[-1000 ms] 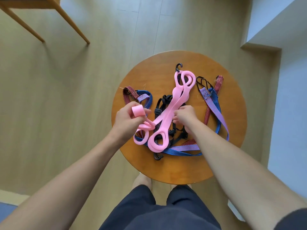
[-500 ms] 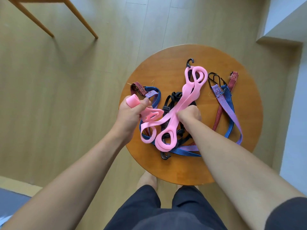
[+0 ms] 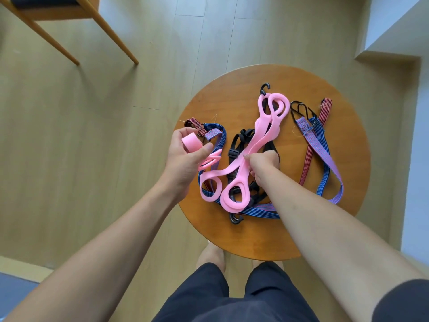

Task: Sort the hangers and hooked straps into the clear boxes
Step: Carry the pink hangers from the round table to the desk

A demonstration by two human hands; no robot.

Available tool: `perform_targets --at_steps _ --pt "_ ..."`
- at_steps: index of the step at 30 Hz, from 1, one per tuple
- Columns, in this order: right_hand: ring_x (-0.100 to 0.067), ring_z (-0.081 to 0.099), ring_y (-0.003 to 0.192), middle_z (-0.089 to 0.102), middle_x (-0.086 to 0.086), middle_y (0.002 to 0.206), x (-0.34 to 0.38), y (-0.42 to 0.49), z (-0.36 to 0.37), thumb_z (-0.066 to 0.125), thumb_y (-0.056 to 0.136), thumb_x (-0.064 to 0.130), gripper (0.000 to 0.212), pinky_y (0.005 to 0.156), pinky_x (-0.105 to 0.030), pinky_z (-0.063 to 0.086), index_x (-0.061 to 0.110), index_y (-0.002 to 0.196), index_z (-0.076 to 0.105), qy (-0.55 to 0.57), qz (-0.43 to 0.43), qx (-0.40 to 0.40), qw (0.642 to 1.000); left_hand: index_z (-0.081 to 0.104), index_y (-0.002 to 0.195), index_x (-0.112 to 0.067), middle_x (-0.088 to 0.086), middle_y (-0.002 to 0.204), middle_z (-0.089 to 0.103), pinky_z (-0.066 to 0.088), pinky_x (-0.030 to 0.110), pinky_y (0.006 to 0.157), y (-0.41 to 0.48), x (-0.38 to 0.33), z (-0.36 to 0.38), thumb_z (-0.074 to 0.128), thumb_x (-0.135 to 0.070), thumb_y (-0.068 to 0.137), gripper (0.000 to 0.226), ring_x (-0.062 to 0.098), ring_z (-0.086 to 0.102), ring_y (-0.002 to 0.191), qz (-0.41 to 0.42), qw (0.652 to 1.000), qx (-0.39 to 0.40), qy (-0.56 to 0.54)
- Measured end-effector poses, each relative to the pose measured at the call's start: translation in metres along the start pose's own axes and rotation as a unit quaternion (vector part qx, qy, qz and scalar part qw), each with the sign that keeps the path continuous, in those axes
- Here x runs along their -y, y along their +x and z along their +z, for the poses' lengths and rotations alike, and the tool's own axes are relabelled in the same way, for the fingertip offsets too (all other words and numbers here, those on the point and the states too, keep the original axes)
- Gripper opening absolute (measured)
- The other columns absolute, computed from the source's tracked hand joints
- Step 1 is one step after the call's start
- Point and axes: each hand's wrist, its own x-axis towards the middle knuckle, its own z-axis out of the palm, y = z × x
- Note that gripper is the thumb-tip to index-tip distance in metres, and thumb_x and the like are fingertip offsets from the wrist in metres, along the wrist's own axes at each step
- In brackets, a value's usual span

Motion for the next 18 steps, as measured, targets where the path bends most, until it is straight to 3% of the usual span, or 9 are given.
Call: perform_targets --at_steps 4,7,12,16,18 --pt "-0.024 0.062 0.06 0.064 -0.005 0.074 0.002 -0.002 0.005 0.084 0.079 0.03 0.032 0.056 -0.032 0.051 0.012 0.079 0.059 -0.141 -0.048 -0.043 0.988 0.057 0.108 -0.017 0.007 0.094 0.06 0.056 0.019 0.065 -0.001 0.001 -0.001 0.063 0.005 0.098 0.025 0.012 0.065 0.077 0.014 0.999 -0.004 0.036" --pt "-0.025 0.066 0.073 0.07 -0.006 0.089 -0.001 -0.005 0.012 0.081 0.083 0.029 0.025 0.059 -0.032 0.052 0.013 0.095 0.066 -0.197 -0.1 -0.077 0.972 0.059 0.106 -0.01 0.009 0.091 0.066 0.059 0.026 0.074 -0.003 0.0 -0.003 0.062 0.002 0.1 0.014 0.016 0.068 0.081 0.033 0.999 0.003 0.041" --pt "-0.029 0.071 0.076 0.072 -0.008 0.092 -0.006 -0.008 0.01 0.087 0.074 0.025 0.041 0.072 -0.041 0.062 0.012 0.105 0.064 -0.051 -0.029 -0.063 0.996 0.062 0.103 -0.003 0.01 0.08 0.071 0.06 0.034 0.072 -0.013 -0.004 -0.004 0.065 -0.001 0.099 0.006 0.023 0.07 0.073 0.063 0.997 0.029 0.033" --pt "-0.021 0.069 0.069 0.072 -0.002 0.079 -0.016 -0.011 0.0 0.08 0.082 0.018 0.008 0.064 -0.031 0.058 0.018 0.08 0.072 0.01 -0.057 -0.007 0.998 0.064 0.096 -0.001 0.019 0.074 0.068 0.058 0.036 0.061 -0.02 -0.009 -0.008 0.069 -0.005 0.098 0.006 0.027 0.067 0.059 0.085 0.995 0.023 0.054" --pt "-0.017 0.068 0.071 0.071 0.003 0.076 -0.018 -0.02 -0.008 0.078 0.085 0.019 0.015 0.059 -0.028 0.054 0.022 0.073 0.071 0.036 -0.094 0.008 0.995 0.063 0.092 -0.002 0.021 0.07 0.065 0.059 0.041 0.057 -0.023 -0.014 -0.011 0.068 -0.004 0.098 0.009 0.029 0.065 0.054 0.087 0.994 0.035 0.055"
